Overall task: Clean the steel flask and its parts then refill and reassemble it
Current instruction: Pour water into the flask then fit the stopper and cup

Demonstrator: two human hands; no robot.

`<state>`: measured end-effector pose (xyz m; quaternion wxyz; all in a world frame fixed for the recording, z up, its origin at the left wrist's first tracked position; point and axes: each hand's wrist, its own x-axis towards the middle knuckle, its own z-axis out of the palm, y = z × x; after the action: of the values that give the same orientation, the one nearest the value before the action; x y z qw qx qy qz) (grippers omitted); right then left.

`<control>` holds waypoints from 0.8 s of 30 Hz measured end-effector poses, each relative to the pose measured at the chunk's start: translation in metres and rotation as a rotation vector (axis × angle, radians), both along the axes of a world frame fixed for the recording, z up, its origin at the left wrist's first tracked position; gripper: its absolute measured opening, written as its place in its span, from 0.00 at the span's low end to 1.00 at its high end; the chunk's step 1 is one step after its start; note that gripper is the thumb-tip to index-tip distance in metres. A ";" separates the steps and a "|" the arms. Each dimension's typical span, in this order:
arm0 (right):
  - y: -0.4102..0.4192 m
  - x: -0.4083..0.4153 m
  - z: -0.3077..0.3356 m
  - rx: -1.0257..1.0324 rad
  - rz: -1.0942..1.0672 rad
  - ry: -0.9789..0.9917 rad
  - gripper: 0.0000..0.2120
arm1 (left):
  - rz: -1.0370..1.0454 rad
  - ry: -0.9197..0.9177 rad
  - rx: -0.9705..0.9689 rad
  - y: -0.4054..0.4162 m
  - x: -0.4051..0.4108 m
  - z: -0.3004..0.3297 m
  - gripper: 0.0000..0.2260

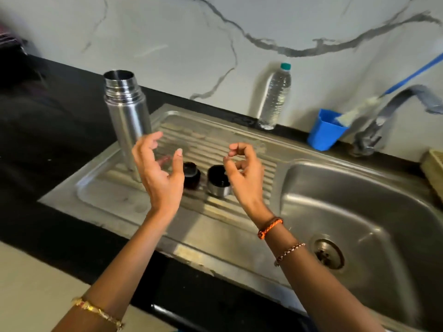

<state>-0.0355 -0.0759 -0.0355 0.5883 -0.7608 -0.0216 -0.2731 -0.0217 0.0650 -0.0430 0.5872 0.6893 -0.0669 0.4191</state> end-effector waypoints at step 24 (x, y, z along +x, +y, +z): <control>0.096 0.133 0.035 -0.103 0.228 0.033 0.39 | -0.348 0.335 0.184 0.077 0.118 0.077 0.26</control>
<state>0.0976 0.0201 -0.0007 0.5758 -0.7871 -0.1120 -0.1905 0.0966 0.1425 0.0339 0.5880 0.7778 -0.1244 0.1839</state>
